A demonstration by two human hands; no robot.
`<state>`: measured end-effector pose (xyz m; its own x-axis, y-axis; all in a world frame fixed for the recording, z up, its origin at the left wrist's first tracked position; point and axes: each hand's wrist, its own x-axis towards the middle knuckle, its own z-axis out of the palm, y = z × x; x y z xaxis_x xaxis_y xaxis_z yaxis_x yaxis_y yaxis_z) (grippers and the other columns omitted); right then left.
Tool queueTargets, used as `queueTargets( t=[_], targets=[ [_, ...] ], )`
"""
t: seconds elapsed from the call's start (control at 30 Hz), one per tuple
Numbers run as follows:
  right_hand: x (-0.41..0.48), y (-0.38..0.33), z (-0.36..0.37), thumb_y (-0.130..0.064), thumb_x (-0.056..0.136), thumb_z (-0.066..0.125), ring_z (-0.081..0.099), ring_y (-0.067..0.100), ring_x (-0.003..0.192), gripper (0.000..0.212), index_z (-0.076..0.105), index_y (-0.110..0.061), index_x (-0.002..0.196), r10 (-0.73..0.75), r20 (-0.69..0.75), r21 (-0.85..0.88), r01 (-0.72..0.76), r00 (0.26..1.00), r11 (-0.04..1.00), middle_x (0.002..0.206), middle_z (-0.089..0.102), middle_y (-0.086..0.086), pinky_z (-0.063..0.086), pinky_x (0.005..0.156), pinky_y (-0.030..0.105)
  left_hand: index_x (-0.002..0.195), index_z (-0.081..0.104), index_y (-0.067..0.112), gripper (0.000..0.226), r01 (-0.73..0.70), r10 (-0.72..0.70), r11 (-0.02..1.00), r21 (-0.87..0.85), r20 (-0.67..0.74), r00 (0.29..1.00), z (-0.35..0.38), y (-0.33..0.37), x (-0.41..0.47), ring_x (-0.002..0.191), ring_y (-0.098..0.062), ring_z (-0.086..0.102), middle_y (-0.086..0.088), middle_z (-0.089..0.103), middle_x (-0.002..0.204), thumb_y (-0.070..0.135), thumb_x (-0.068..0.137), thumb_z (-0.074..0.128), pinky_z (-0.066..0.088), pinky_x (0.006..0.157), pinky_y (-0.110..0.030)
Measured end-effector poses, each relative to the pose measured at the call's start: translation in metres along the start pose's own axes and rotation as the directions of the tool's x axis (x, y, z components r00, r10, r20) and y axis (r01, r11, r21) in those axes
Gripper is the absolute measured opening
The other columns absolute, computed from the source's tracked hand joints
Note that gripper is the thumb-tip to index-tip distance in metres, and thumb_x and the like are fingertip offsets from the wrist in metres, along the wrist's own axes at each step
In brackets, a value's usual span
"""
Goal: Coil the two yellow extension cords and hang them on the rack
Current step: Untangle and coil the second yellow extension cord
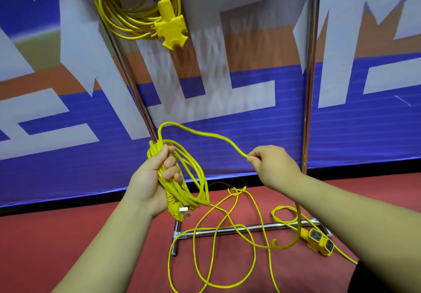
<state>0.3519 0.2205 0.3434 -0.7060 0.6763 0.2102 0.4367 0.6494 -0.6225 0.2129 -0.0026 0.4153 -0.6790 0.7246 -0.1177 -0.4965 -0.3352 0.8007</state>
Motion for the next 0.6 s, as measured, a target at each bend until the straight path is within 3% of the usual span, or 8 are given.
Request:
queueTargets(
  t=[0.1,0.2,0.3,0.4,0.5,0.6],
  targets=[
    [0.002,0.006,0.009,-0.030,0.099,0.052,0.063,0.030,0.082,0.022,0.070,-0.020,0.091,0.040,0.150,-0.195,-0.010,0.988,0.981,0.088,0.068,0.005,0.048,0.062,0.033,0.086,0.061,0.018,0.013,-0.039,0.039,0.999,-0.007,0.039,0.998,0.009,0.001,-0.006,0.036,-0.002,0.037,0.008,0.038,0.056,0.029,0.090,0.055,0.044,0.041,-0.017],
    [-0.008,-0.002,0.014,-0.028,0.098,0.052,0.066,0.031,0.086,0.022,0.071,-0.018,0.094,-0.029,0.357,-0.326,0.153,0.934,0.933,0.091,0.071,0.007,0.057,0.070,0.038,0.086,0.061,0.019,0.012,-0.082,0.082,0.997,0.002,0.054,0.995,0.010,0.003,-0.008,0.037,-0.002,0.038,0.008,0.039,0.058,0.029,0.090,0.055,0.045,0.043,-0.018],
    [-0.023,-0.018,0.009,-0.037,0.099,0.052,0.064,0.026,0.091,0.025,0.069,-0.019,0.095,-0.150,0.535,-0.276,0.340,0.831,0.899,0.093,0.070,0.000,0.054,0.076,0.036,0.087,0.059,0.020,0.011,-0.109,0.108,0.993,0.037,0.024,0.994,0.006,0.005,-0.005,0.044,-0.003,0.045,0.008,0.044,0.061,0.030,0.089,0.056,0.050,0.048,-0.020],
    [-0.038,-0.036,-0.001,-0.041,0.099,0.053,0.059,0.021,0.085,0.027,0.067,-0.018,0.096,-0.280,0.624,-0.160,0.471,0.729,0.868,0.091,0.067,-0.001,0.051,0.075,0.036,0.086,0.060,0.019,0.012,-0.113,0.117,0.987,0.112,-0.035,0.992,0.002,-0.001,0.000,0.056,-0.009,0.060,0.006,0.054,0.064,0.029,0.091,0.057,0.058,0.060,-0.026],
    [-0.051,-0.049,-0.014,-0.025,0.096,0.056,0.057,0.015,0.090,0.023,0.069,-0.019,0.114,-0.427,0.616,-0.041,0.569,0.661,0.822,0.101,0.065,-0.003,0.041,0.076,0.025,0.089,0.060,0.014,0.016,-0.120,0.134,0.971,0.206,-0.057,0.989,0.001,-0.016,0.003,0.067,-0.019,0.067,-0.001,0.059,0.068,0.024,0.099,0.053,0.061,0.072,-0.037],
    [-0.056,-0.054,-0.020,-0.006,0.086,0.050,0.057,0.017,0.103,0.051,0.062,-0.022,0.134,-0.498,0.593,-0.020,0.631,0.632,0.776,0.112,0.063,-0.001,0.042,0.083,0.024,0.092,0.058,0.010,0.014,-0.121,0.144,0.946,0.301,-0.056,0.988,0.007,-0.031,0.003,0.073,-0.027,0.068,-0.009,0.061,0.073,0.020,0.100,0.053,0.059,0.078,-0.045]
  ],
)
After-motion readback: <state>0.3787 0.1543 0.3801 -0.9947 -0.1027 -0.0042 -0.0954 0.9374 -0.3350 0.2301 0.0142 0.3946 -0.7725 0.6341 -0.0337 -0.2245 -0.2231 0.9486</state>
